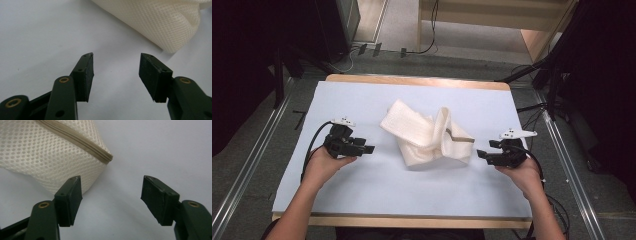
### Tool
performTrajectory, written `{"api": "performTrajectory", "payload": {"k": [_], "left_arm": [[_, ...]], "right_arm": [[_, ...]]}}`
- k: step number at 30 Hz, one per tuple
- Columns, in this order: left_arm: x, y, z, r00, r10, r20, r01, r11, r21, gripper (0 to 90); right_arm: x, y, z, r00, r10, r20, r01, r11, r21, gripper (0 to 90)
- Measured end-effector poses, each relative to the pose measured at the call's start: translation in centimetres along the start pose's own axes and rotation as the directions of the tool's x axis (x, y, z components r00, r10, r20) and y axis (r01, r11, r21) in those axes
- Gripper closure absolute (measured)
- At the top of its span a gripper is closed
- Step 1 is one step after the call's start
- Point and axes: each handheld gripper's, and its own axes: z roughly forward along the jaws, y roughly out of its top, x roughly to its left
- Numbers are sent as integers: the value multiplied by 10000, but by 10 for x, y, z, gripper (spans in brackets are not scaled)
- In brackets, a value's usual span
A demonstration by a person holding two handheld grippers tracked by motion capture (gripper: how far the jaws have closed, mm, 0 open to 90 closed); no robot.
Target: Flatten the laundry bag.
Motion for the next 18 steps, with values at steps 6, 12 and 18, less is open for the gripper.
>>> {"api": "performTrajectory", "payload": {"k": [6,12,18], "left_arm": [[4,-1,-3,9997,-233,-3,233,9995,-222,400],[4,1,-3,9999,-155,29,155,9999,-73,388],[2,4,-2,9997,-99,237,102,9999,-107,388]], "right_arm": [[1,2,-4,10000,6,56,-5,9998,-175,404],[4,2,-3,9999,-87,-103,85,9997,-227,461],[3,3,-5,9971,454,-610,-446,9989,146,489]]}}
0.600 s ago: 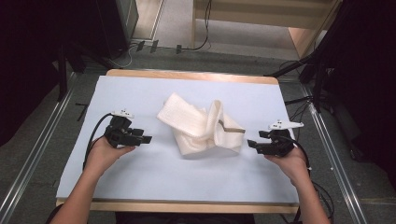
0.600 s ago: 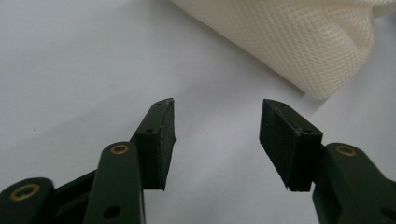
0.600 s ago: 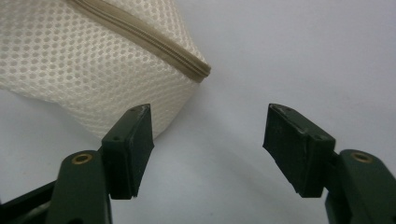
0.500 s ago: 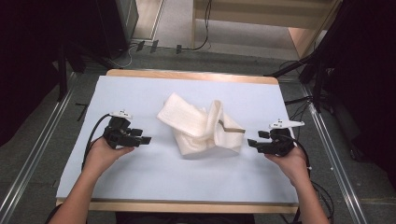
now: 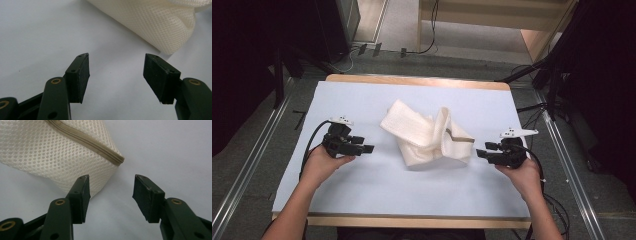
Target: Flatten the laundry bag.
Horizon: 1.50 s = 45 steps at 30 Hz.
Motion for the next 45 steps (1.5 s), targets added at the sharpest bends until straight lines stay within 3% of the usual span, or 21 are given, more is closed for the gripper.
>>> {"api": "performTrajectory", "payload": {"k": [14,17,20,26,35,42,45], "left_arm": [[-4,10,4,9994,159,314,-157,9999,-56,389],[-5,11,5,9992,166,373,-165,9999,-29,390],[-7,13,5,9997,172,158,-174,9998,118,388],[-9,15,3,9993,96,371,-94,9999,-58,388],[-12,18,-1,9985,71,540,-68,10000,-53,389],[-21,25,-3,9956,670,651,-658,9976,-206,369],[-22,29,-1,9950,664,746,-645,9975,-277,367]], "right_arm": [[6,-6,-8,9997,-54,242,52,9999,88,504],[9,-6,-8,9995,-179,247,178,9998,33,493],[11,-7,-7,9996,-165,222,165,9999,5,461],[13,-8,-7,9997,-116,216,116,9999,7,450],[19,-7,-8,9989,-416,196,416,9991,15,456],[27,-3,-10,9978,-653,83,653,9978,-84,428],[32,-3,-8,9966,-818,3,818,9966,-22,393]]}}
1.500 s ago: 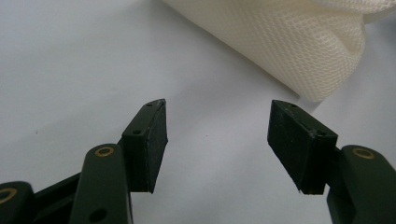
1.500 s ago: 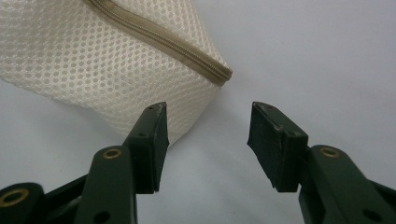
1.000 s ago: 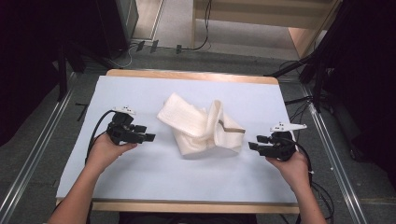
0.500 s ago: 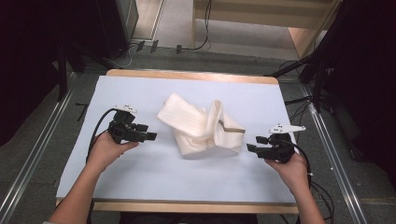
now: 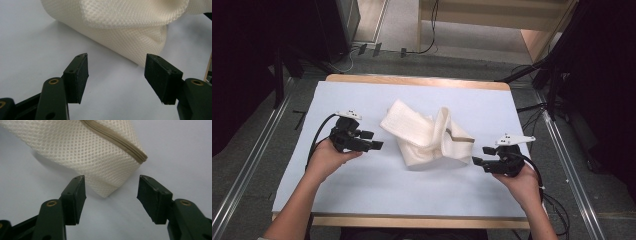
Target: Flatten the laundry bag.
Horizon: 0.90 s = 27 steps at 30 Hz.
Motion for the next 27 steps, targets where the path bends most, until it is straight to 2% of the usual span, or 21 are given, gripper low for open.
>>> {"api": "performTrajectory", "payload": {"k": [4,7,9,12,16,18,21,24,27], "left_arm": [[0,7,1,9999,77,-98,-77,9999,-84,361],[8,12,4,9998,1,-189,-5,9998,-222,361],[13,14,6,9999,-155,-77,152,9994,-326,360],[17,17,6,10000,-52,3,52,9994,-356,358],[19,22,6,9999,-153,26,154,9988,-457,351],[19,25,9,9999,-134,-92,131,9993,-348,342],[20,29,14,9998,-212,29,212,9995,-219,342],[18,32,16,9999,-118,40,119,9997,-206,343],[18,38,22,10000,-60,-20,60,9999,-123,346]], "right_arm": [[6,3,3,9999,-55,-85,54,9999,-151,367],[9,4,5,9998,-30,-173,27,9999,-152,362],[11,4,7,9997,-97,-240,93,9999,-143,353],[16,5,7,9993,-188,-312,183,9997,-157,342],[23,5,6,9990,-281,-337,272,9993,-266,313],[26,6,9,9988,-273,-404,263,9993,-253,265],[31,7,12,9989,100,-461,-109,9998,-176,221],[33,8,16,9991,99,-419,-104,9999,-120,214],[40,11,25,9994,-113,-312,107,9997,-211,206]]}}
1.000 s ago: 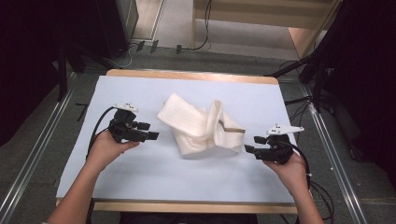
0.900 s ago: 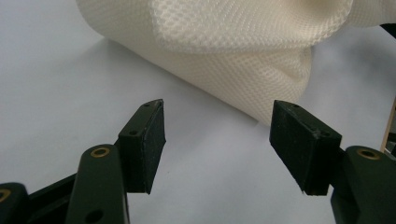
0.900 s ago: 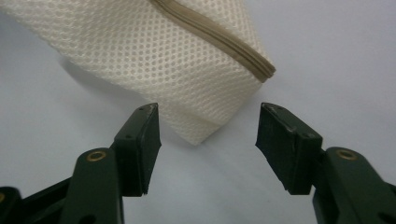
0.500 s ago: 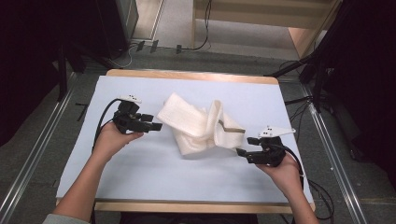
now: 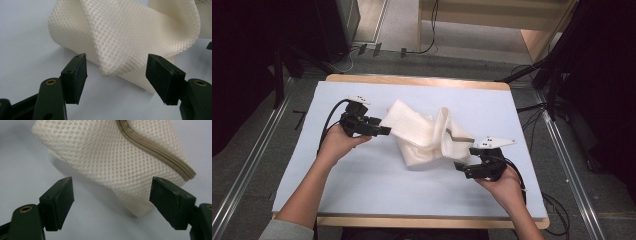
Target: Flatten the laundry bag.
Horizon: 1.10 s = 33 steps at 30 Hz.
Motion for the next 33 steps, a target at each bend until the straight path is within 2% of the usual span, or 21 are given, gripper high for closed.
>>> {"api": "performTrajectory", "payload": {"k": [3,6,7,8,11,12,13,14,16,18,22,24,25,26,28,29,33], "left_arm": [[4,2,7,9998,-214,-64,214,9998,35,362],[8,3,11,9988,-472,135,470,9988,102,427],[8,3,11,9988,-472,135,470,9988,102,494],[8,3,12,9985,-504,207,501,9987,107,524],[10,3,13,9972,-643,371,637,9978,179,674],[10,3,13,9972,-643,371,637,9978,179,731],[11,2,13,9968,-685,423,675,9974,250,731],[14,0,14,9951,-820,548,800,9961,366,801],[15,-1,13,9941,-880,639,857,9956,372,838],[16,-2,12,9940,-861,670,836,9957,399,854],[19,-4,2,9962,-741,460,727,9969,309,861],[24,-8,-10,9980,-628,84,626,9977,256,861],[24,-8,-10,9980,-628,84,626,9977,256,861],[30,-12,-19,9978,-663,-50,664,9976,193,861],[33,-14,-24,9973,-723,-109,724,9973,106,860],[38,-17,-31,9960,-884,-163,884,9961,-4,859],[49,-25,-46,9940,-1013,-417,1013,9949,-17,860]], "right_arm": [[4,4,7,9999,-71,95,71,10000,23,201],[5,9,12,9996,-137,258,140,9998,-116,228],[5,10,14,9991,-267,343,271,9995,-129,276],[6,11,15,9981,-431,440,437,9990,-117,341],[5,16,18,9977,-613,281,613,9981,12,613],[5,16,18,9977,-613,281,613,9981,12,613],[5,17,18,9982,-582,168,582,9983,4,686],[6,18,18,9974,-708,101,708,9975,13,794],[7,19,16,9966,-822,21,822,9966,-39,858],[9,19,12,9961,-882,-39,882,9961,-60,870],[12,18,7,9958,-843,-362,841,9964,-88,872],[18,14,0,9939,-965,-543,967,9953,8,872],[21,12,-2,9930,-998,-628,1001,9950,12,872],[23,11,-4,9916,-1065,-732,1067,9943,-11,872],[28,9,-7,9901,-1112,-852,1121,9937,55,872],[30,9,-8,9892,-1110,-959,1121,9937,71,872],[41,6,-6,9830,-1246,-1351,1284,9915,194,872]]}}
